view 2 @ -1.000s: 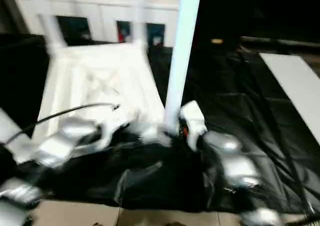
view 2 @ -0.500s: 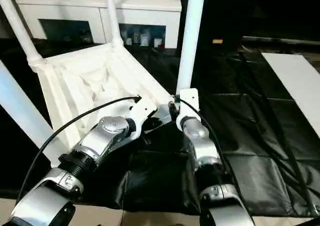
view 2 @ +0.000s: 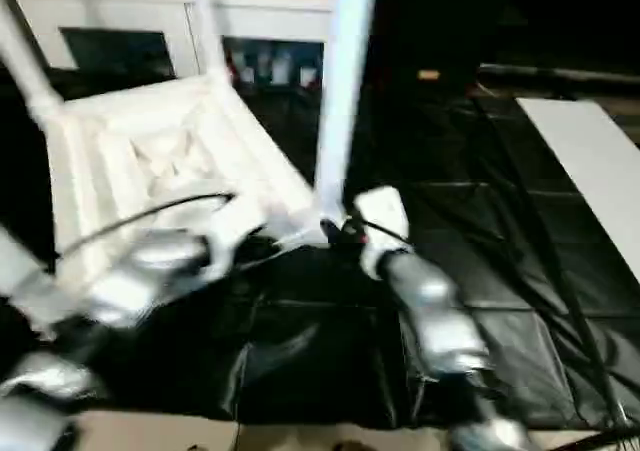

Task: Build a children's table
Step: Rotate leg to tighten

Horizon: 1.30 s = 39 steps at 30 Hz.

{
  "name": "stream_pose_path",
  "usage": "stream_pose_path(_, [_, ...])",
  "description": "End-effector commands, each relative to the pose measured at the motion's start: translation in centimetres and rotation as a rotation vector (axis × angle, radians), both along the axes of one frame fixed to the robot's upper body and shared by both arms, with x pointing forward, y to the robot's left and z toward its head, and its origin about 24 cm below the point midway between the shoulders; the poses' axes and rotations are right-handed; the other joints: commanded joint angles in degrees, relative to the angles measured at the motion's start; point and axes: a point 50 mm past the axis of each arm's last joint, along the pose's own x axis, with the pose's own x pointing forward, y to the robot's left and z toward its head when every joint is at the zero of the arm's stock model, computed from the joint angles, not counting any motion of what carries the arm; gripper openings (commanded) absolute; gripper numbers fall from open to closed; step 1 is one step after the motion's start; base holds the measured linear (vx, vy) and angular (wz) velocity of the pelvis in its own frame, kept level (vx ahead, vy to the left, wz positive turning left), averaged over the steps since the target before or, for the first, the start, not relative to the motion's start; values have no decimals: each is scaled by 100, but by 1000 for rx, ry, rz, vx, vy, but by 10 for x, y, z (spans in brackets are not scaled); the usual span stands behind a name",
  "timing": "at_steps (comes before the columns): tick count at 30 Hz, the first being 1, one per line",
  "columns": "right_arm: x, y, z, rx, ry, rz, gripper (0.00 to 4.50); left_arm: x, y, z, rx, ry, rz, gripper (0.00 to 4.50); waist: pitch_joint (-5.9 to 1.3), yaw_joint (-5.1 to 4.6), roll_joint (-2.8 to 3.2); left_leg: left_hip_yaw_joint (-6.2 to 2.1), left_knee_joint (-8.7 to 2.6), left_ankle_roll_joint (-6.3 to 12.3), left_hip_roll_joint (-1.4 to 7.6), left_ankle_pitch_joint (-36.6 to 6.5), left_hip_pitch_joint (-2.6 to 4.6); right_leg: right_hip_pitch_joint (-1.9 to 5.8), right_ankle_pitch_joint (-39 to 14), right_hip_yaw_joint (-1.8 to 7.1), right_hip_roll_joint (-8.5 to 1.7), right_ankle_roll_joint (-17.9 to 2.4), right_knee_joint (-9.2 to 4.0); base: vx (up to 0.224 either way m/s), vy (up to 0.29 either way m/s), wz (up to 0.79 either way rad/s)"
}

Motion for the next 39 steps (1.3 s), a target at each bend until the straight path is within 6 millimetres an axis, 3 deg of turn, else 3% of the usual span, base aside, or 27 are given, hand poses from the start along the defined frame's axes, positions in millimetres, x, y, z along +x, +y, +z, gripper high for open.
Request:
stream_pose_path(1, [-4, 0, 5, 18, 10, 87, 398, -12, -10, -2, -2, 46, -149, 0, -333, 16, 5, 10, -402, 292, 117, -1280, 20, 372, -1015, 140, -277, -1199, -341, 0, 0, 0])
stream_pose_path(2, [-7, 0, 5, 22, 26, 134, 398, -14, -8, -2, -1, 62, -171, 0, -339, 24, 26, 8, -398, 289, 121, -1312, 36, 373, -1041, 144, -279, -1201, -340, 0, 0, 0])
stream_pose_path(3, [-16, 2, 2, 32, 72, 254, 398, -18, -6, -1, -5, 94, -194, 0, -327, 28, 5, 12, -399, 299, 128, -1344, 29, 387, -1075, 146, -282, -1212, -346, 0, 0, 0])
stream_pose_path(6, [-27, 4, -2, -17, 106, 389, 398, -22, -5, 2, -6, 119, -241, 0, -325, 59, 8, 18, -393, 314, 143, -1331, 42, 358, -1117, 145, -285, -1235, -344, 0, 0, 0])
stream_pose_path(9, [-29, 5, -2, -26, 115, 432, 398, -23, -4, 5, -7, 124, -254, 0, -312, 106, -11, 19, -401, 254, 145, -1394, 53, 341, -1375, 153, -292, -1173, -363, 0, 0, 0])
stream_pose_path(13, [-19, 5, -3, -54, 93, 400, 398, -24, -3, 6, -8, 133, -263, 0, -319, 119, -31, 5, -410, 163, 141, -1401, 49, 331, -1579, 152, -304, -1076, -364, 0, 0, 0])
stream_pose_path(16, [-16, 6, -2, -45, 84, 388, 398, -25, -3, 6, -6, 137, -264, 0, -333, 117, -37, 13, -390, 180, 131, -1252, 46, 343, -1300, 153, -296, -1146, -336, 0, 0, 0])
stream_pose_path(20, [-14, 7, 0, -44, 71, 390, 361, -25, -2, 6, -5, 142, -260, 0, -349, 138, -42, 22, -371, 266, 126, -990, 37, 369, -857, 148, -285, -1231, -291, 0, 0, 0])
stream_pose_path(27, [-17, 6, -5, -69, 81, 426, 304, -25, -1, 6, 4, 146, -257, 0, -339, 133, -44, 20, -374, 238, 123, -1108, 33, 371, -1148, 143, -290, -1171, -317, 0, 0, 0])
stream_pose_path(33, [-18, 5, -7, -78, 87, 429, 254, -25, 0, 4, 16, 150, -254, 0, -349, 134, -34, 21, -365, 267, 119, -1054, 40, 376, -970, 142, -281, -1219, -302, 0, 0, 0])
stream_pose_path(37, [-13, 7, -14, -77, 104, 359, 247, -20, -3, 2, 0, 138, -180, 0, -347, 129, -30, 20, -367, 254, 120, -1084, 37, 379, -1021, 142, -284, -1228, -306, 0, 0, 0])
stream_pose_path(39, [-10, 8, -18, -74, 121, 310, 246, -16, -6, 1, -15, 134, -130, 0, -315, 104, -33, 24, -385, 191, 112, -1249, 46, 353, -1309, 133, -280, -1209, -348, 0, 0, 0])
